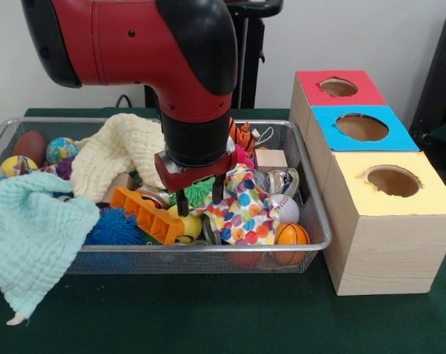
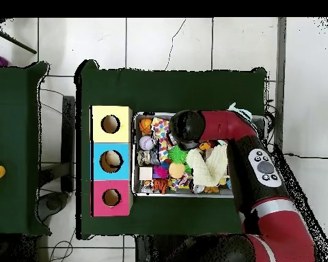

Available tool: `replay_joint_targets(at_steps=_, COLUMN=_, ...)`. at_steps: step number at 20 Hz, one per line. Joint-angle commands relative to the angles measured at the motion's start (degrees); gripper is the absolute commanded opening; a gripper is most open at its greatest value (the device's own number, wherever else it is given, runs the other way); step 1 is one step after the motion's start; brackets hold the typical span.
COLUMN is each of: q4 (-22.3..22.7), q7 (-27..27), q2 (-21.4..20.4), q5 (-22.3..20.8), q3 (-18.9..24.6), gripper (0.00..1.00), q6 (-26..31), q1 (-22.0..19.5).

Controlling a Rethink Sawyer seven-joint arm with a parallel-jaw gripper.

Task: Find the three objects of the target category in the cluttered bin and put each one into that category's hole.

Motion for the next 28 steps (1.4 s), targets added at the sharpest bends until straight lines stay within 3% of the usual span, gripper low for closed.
replay_joint_targets(at_steps=1, q4=0.2, q7=10.5, q2=0.1, q5=2.4, q3=-2.3, gripper=1.00, q6=-2.1, q1=0.7)
replay_joint_targets(at_steps=5, q4=2.2, q7=9.4, q2=-3.9, q5=3.8, q3=-3.0, gripper=1.00, q6=1.6, q1=1.4)
replay_joint_targets(at_steps=10, q4=8.3, q7=10.9, q2=-9.7, q5=6.2, q3=-5.0, gripper=1.00, q6=3.5, q1=2.5)
replay_joint_targets(at_steps=14, q4=16.3, q7=14.5, q2=-12.6, q5=8.9, q3=-5.8, gripper=1.00, q6=-1.8, q1=2.5)
replay_joint_targets(at_steps=17, q4=19.2, q7=15.7, q2=-12.7, q5=10.6, q3=-6.1, gripper=1.00, q6=-4.4, q1=2.8)
replay_joint_targets(at_steps=20, q4=19.0, q7=15.4, q2=-12.3, q5=11.4, q3=-6.7, gripper=1.00, q6=-5.7, q1=3.4)
replay_joint_targets(at_steps=25, q4=11.9, q7=10.8, q2=-6.8, q5=11.2, q3=-6.1, gripper=1.00, q6=-5.0, q1=4.1)
replay_joint_targets(at_steps=28, q4=10.0, q7=9.6, q2=-5.6, q5=11.4, q3=-5.8, gripper=1.00, q6=-4.7, q1=4.4)
